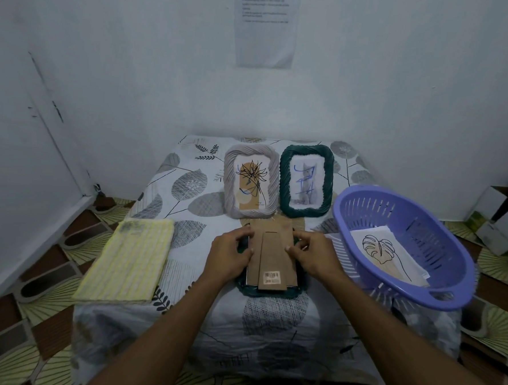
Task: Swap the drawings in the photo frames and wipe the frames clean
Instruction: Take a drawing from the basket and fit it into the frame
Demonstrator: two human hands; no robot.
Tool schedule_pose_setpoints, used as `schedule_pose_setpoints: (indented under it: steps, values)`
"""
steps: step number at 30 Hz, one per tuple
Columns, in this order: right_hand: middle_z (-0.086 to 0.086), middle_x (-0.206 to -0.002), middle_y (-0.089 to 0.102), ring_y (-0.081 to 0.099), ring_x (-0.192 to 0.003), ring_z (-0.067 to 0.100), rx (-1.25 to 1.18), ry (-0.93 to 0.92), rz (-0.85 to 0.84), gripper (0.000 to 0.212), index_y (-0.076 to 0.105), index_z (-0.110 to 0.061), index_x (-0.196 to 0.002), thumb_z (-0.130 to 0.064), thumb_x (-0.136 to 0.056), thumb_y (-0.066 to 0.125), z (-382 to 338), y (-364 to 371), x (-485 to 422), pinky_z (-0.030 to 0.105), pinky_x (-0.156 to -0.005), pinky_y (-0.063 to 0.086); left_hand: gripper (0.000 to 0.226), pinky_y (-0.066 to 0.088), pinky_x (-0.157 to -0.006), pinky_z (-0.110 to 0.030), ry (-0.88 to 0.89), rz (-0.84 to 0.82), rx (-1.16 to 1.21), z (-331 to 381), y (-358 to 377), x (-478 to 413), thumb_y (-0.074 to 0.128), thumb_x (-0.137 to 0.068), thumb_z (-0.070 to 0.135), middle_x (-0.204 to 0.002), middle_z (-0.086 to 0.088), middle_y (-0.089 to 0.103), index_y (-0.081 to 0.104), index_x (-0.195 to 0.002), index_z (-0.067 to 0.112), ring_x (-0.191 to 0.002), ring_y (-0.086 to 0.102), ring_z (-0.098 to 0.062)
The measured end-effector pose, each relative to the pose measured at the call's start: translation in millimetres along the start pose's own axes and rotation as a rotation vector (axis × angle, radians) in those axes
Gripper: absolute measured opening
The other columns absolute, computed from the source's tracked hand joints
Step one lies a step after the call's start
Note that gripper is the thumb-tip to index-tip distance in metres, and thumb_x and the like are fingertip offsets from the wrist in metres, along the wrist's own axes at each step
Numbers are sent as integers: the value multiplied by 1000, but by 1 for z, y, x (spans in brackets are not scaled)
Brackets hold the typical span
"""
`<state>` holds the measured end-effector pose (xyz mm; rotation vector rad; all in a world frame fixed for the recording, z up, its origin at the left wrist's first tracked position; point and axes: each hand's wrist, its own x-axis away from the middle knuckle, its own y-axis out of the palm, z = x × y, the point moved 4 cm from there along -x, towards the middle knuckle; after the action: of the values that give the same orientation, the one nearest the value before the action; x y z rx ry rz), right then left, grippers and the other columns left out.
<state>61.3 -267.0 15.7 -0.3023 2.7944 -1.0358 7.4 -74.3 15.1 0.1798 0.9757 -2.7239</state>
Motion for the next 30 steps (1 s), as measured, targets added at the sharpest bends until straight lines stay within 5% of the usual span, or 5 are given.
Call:
schedule_pose_setpoints:
  steps: [6,10,14,23,30]
  values:
    - [-1,-71,67,61,-66,9,47,8,-20,40,62,-20,-126,-23,-87,69,3,4,-1,16,-55,40,43,35,-97,-15,15,-27,-8,-7,4,-1,69,-82,5,-134,-5,58,62,-125,10,-121,55,-17]
    - [0,-72,65,61,-69,14,136,-2,-31,36,66,-23,-122,-29,-87,68,6,5,-3,24,-62,46,40,39,-107,-37,57,-12,-93,-12,5,-4,70,-80,13,-129,-7,61,65,-120,14,-120,54,-24]
    - [-9,-69,54,53,-71,14,280,-33,-36,27,70,-22,-111,-33,-88,64,3,6,-1,29,-65,46,36,28,-110,-48,76,-33,-252,-19,13,-3,65,-83,23,-132,1,59,64,-120,22,-126,45,-23]
    - [5,-117,48,53,-107,23,393,-49,-42,44,57,-22,-128,-42,-89,57,3,9,1,33,-84,47,44,25,-109,-42,142,16,-350,-23,15,0,50,-79,39,-137,-2,53,67,-115,22,-133,35,-24]
    - [3,-124,42,57,-102,25,398,6,-29,60,43,-23,-138,-51,-87,53,11,12,-6,33,-78,47,32,24,-109,-40,100,-35,-283,-24,17,-2,59,-84,27,-145,3,46,60,-116,23,-138,28,-20]
